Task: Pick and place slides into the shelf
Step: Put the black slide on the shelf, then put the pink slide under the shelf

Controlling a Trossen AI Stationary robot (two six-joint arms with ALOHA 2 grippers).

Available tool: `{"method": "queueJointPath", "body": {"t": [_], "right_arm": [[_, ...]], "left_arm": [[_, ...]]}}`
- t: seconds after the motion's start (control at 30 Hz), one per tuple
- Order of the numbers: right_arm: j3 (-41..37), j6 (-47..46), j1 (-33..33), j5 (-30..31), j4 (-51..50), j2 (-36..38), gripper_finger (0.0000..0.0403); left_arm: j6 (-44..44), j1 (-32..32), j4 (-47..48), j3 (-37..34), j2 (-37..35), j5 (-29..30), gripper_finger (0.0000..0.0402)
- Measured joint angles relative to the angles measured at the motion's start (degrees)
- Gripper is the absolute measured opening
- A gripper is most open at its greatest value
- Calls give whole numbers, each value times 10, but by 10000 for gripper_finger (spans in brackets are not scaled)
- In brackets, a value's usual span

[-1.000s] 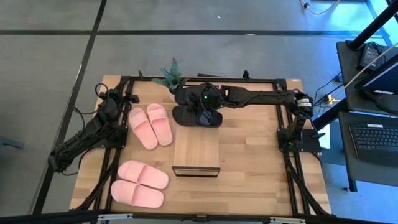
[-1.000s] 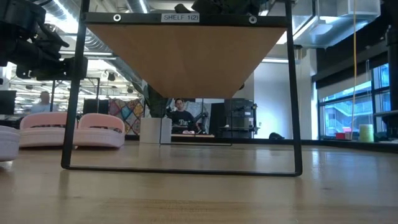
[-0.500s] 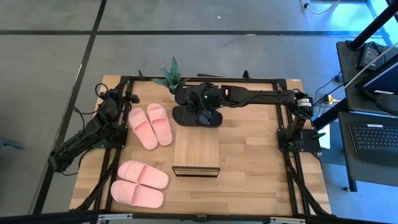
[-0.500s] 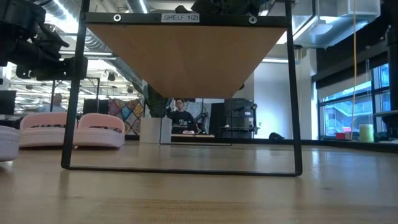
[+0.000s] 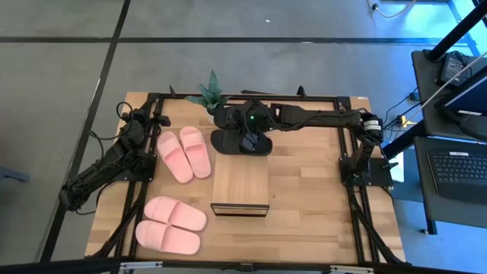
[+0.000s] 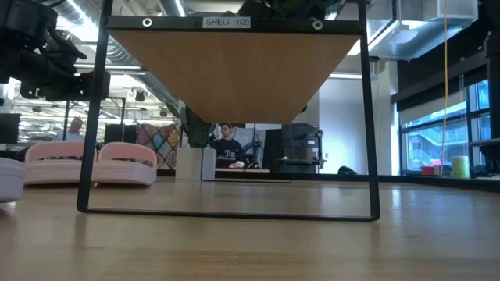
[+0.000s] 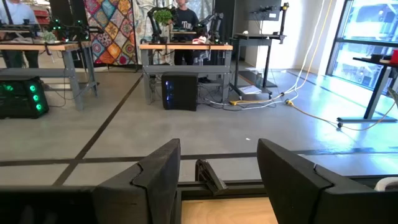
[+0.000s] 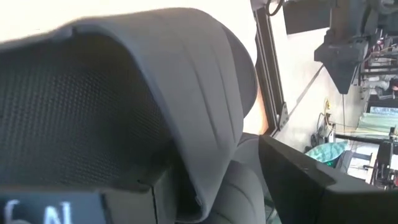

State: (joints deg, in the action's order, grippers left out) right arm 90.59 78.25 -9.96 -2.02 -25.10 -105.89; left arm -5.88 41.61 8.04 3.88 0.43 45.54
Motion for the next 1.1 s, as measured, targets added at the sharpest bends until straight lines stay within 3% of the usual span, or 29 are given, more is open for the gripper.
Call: {"method": "queueJointPath", "body": {"t": [1.1], "right_arm": [[42, -77, 3, 20, -108, 9, 204]], "left_arm": [[5, 0, 0, 0, 0, 4, 205]]}}
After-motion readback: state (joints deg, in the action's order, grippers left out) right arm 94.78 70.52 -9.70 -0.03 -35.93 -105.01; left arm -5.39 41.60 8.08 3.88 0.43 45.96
